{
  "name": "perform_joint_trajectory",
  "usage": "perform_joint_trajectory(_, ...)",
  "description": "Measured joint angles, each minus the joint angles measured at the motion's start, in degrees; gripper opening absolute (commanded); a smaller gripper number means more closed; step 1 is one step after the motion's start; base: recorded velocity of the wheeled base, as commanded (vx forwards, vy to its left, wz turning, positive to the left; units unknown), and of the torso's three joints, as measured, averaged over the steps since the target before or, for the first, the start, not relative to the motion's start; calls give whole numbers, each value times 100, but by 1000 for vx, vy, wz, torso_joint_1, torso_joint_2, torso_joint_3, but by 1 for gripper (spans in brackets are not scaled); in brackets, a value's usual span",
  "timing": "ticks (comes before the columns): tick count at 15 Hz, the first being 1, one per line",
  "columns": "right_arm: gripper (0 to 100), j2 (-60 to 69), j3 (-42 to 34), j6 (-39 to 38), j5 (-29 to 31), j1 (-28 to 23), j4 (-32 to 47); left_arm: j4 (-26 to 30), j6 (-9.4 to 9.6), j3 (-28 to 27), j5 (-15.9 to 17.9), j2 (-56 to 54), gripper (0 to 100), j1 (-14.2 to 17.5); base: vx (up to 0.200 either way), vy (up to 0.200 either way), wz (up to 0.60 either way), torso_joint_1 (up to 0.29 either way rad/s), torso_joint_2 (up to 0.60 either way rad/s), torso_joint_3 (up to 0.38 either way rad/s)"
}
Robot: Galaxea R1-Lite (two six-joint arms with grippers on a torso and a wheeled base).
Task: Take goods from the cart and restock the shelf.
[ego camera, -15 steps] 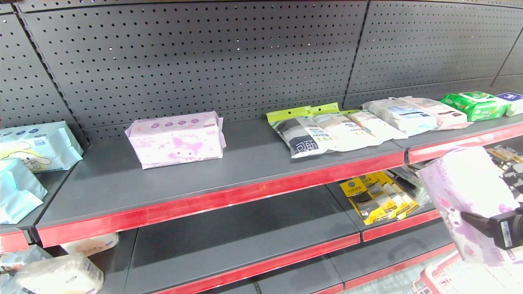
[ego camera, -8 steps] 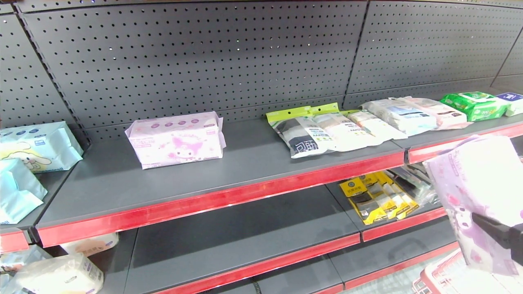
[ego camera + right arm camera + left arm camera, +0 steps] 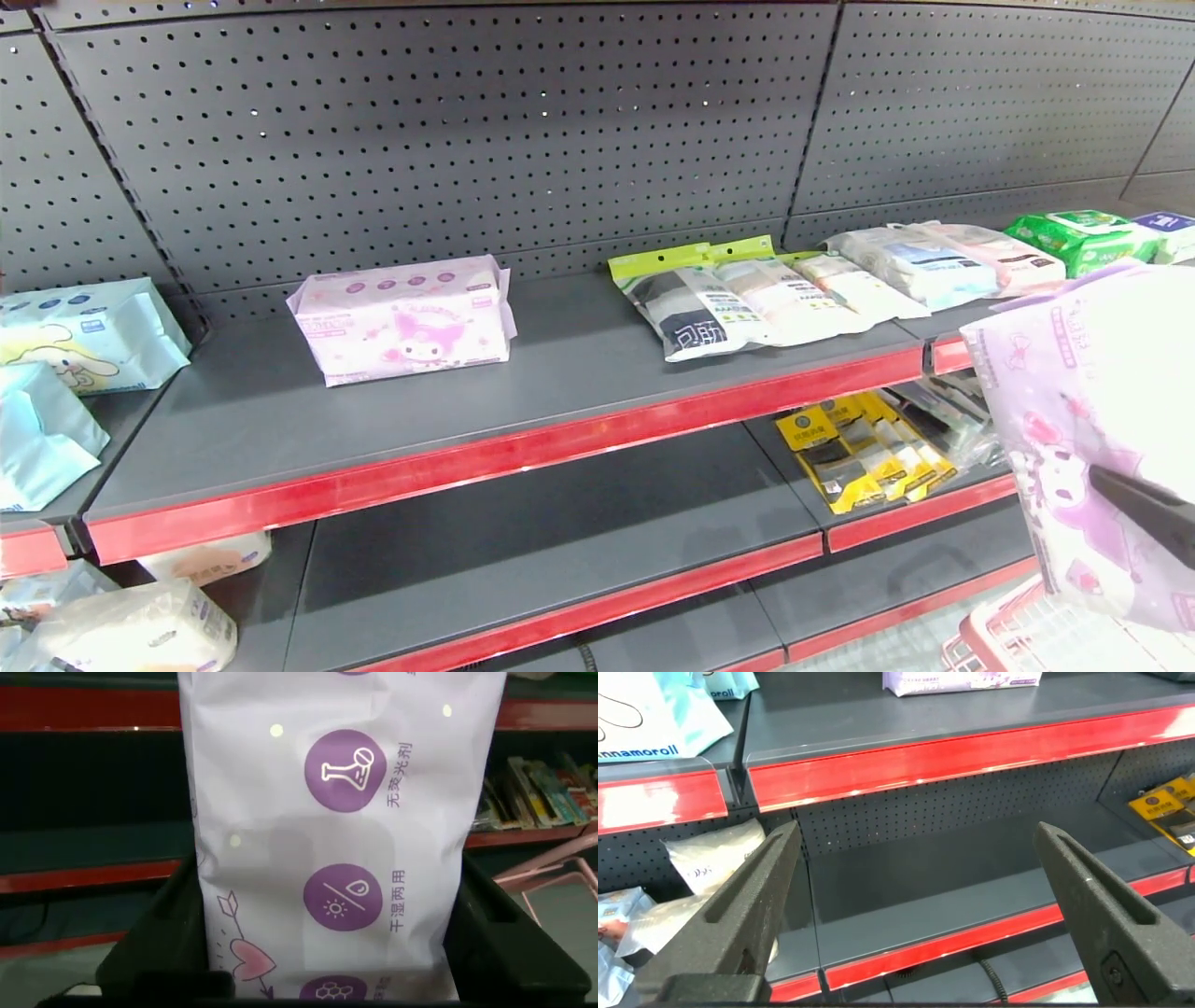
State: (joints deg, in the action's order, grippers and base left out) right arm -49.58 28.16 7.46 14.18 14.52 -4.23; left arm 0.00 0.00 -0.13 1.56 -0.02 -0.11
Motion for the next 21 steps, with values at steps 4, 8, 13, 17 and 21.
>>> perform_joint_trajectory(4, 0, -129, 212, 305, 7, 2, -22, 0, 0, 0, 0, 0, 100, 1, 0, 0, 0, 0, 0, 0)
perform_joint_trajectory(8, 0, -141, 207, 323, 2, -101, -26, 0, 0, 0, 2, 0, 100, 1, 0, 0, 0, 0, 0, 0)
perform_joint_trajectory(13, 0, -55, 157, 538, 16, -144, -22, 0, 0, 0, 2, 0, 100, 1, 0, 0, 0, 0, 0, 0)
perform_joint_trajectory(17, 0, 46, 149, 670, 13, -179, -26, 0, 0, 4, 2, 0, 100, 1, 0, 0, 0, 154, -321, -171)
perform_joint_trajectory(21, 0, 107, 102, 844, 7, -182, -26, 0, 0, -2, 2, 0, 100, 1, 0, 0, 0, 179, -371, -195)
